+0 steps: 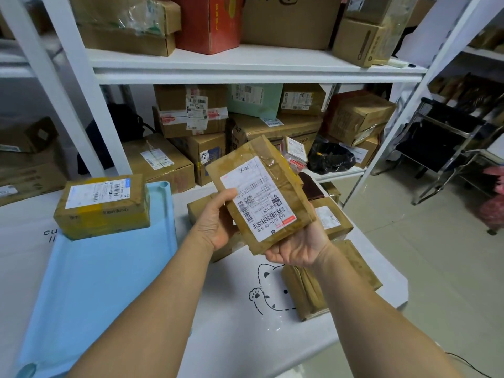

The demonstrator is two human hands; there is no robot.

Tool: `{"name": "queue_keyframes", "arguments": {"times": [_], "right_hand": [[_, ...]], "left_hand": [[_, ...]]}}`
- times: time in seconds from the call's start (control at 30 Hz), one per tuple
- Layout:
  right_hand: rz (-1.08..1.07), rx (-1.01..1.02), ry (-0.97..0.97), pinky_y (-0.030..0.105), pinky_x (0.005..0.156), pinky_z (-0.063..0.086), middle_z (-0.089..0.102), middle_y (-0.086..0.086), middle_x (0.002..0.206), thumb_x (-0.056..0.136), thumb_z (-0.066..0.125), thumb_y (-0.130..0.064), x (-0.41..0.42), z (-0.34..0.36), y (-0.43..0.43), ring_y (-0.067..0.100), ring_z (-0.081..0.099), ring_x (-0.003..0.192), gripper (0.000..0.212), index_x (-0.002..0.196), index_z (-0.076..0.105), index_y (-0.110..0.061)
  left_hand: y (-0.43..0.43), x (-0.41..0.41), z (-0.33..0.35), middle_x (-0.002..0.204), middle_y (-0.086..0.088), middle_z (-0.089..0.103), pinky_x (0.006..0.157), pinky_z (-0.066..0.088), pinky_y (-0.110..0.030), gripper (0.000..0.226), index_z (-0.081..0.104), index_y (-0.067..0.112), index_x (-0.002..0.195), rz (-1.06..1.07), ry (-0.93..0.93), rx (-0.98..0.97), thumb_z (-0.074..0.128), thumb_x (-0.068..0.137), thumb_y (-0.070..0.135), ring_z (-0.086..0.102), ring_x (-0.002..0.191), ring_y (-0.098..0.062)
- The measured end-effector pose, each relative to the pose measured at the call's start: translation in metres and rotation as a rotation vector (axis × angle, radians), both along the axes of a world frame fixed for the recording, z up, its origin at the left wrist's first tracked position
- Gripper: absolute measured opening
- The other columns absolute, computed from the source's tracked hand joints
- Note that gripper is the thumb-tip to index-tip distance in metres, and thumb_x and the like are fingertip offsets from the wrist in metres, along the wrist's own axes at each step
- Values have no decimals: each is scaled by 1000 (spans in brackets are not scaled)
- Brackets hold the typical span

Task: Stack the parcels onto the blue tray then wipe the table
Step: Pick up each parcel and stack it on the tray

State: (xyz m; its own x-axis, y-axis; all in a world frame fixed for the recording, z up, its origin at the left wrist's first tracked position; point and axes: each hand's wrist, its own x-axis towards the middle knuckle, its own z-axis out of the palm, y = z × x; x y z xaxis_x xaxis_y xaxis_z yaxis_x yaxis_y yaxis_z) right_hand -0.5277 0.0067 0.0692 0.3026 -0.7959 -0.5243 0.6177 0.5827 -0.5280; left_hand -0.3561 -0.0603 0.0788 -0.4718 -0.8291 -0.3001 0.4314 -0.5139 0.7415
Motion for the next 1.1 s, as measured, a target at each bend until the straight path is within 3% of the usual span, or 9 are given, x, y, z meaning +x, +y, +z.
{"name": "queue_keyframes", "arguments": {"times": [0.1, 0.23, 0.4, 0.53, 0.6, 0.7, 0.8, 0.93, 1.1], "right_hand": [[24, -4, -1, 45, 74, 55, 61, 20, 121, 75, 29, -86, -2, -2, -2, 44, 62, 97, 92, 117, 65, -11], [-7, -33, -12, 49, 78, 56, 49, 21, 140, 60, 23, -97, -7, -11, -5, 49, 58, 111, 114, 141, 42, -19], [-11, -23, 239, 28, 53, 55, 60, 9, 132, 60, 18, -96, -13, -4, -10, 31, 71, 91, 111, 139, 43, -23], [-11, -94, 450, 51, 96, 43, 62, 11, 124, 36, 65, -87, -6, 2, -16, 32, 61, 109, 111, 127, 52, -25], [-83, -113, 451, 53, 98, 42, 61, 12, 123, 26, 85, -67, 2, 1, -20, 34, 59, 110, 113, 126, 52, -26], [-221, -89, 378, 48, 98, 46, 59, 7, 108, 54, 83, -45, 11, 4, -24, 26, 57, 99, 70, 114, 59, -20], [-357, 4, 277, 46, 94, 45, 57, 12, 102, 79, 62, -40, 5, 4, -23, 31, 56, 98, 33, 103, 60, -17], [-444, 65, 114, 42, 81, 47, 62, 12, 104, 79, 50, -45, -7, -5, -15, 33, 60, 94, 34, 98, 60, -18], [-448, 68, 31, 46, 85, 45, 64, 16, 117, 79, 45, -48, -2, -19, -10, 36, 60, 103, 43, 104, 63, -18]], "left_hand": [[-2, 0, -1, 128, -16, 58, 101, 38, -52, 63, 61, 17, 114, -5, 5, -10, 72, 54, 31, 53, 117, -33], [-10, -1, 1, 109, -10, 63, 76, 52, -50, 42, 60, 18, 107, 53, -66, 45, 71, 69, 32, 55, 110, -31], [-15, -6, 8, 111, -11, 58, 92, 41, -66, 48, 48, 22, 116, 181, -39, 276, 71, 77, 37, 51, 112, -34], [-16, -11, 9, 108, -7, 55, 95, 38, -67, 67, 44, 23, 122, 236, -103, 374, 80, 67, 39, 49, 111, -32], [-15, -13, 10, 123, -8, 55, 93, 37, -70, 93, 42, 24, 131, 217, -151, 371, 88, 53, 41, 49, 118, -37], [-13, -13, 15, 136, -9, 49, 95, 33, -72, 101, 36, 23, 138, 193, -150, 340, 83, 54, 55, 46, 124, -39], [-21, 0, 19, 140, -10, 45, 101, 21, -72, 93, 39, 17, 139, 216, -142, 305, 47, 72, 79, 38, 132, -36], [-34, 25, 12, 139, -10, 48, 103, 25, -67, 74, 51, 15, 131, 279, -153, 234, 28, 88, 70, 46, 122, -30], [-26, 29, 21, 131, -4, 55, 89, 45, -45, 46, 56, 20, 120, 124, -206, 68, 49, 90, 53, 57, 108, -23]]}}
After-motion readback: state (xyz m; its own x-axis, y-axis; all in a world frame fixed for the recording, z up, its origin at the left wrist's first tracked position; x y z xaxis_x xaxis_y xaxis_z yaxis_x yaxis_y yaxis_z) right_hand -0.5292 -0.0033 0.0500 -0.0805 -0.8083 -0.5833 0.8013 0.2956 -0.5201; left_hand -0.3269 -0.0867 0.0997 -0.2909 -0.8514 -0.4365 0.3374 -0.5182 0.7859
